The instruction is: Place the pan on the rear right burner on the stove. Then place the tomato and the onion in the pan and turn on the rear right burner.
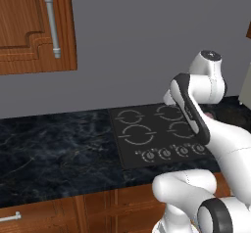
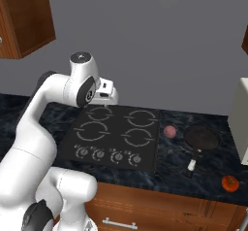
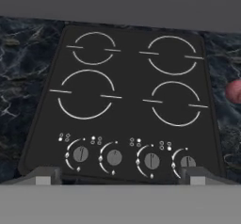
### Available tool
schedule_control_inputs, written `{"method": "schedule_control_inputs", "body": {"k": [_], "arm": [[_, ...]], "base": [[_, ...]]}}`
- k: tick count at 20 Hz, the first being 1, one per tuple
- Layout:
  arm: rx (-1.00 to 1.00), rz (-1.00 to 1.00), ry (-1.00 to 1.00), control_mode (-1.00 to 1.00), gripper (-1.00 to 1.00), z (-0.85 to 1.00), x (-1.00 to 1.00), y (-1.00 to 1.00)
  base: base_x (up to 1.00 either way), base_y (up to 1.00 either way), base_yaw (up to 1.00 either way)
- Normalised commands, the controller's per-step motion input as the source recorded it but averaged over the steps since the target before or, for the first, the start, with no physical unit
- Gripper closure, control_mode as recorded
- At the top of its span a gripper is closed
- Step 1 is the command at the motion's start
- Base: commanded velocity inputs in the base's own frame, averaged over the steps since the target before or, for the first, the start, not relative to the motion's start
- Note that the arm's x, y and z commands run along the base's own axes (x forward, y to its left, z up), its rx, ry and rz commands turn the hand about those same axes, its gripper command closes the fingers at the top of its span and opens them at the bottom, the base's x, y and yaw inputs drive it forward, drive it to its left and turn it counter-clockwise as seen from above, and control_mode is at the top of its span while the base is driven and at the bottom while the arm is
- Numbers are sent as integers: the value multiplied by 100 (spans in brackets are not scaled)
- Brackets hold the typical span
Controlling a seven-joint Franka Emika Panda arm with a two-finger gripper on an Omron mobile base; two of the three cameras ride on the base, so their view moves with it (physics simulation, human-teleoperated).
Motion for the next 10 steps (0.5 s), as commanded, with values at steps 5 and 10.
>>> {"method": "schedule_control_inputs", "body": {"k": [5, 10], "arm": [[-6, 0, -7, -100, -100, -4, 0, -45], [-4, 0, -4, -100, -100, 0, -7, -40]], "base": [[0, 0, 0], [0, 0, 0]]}}
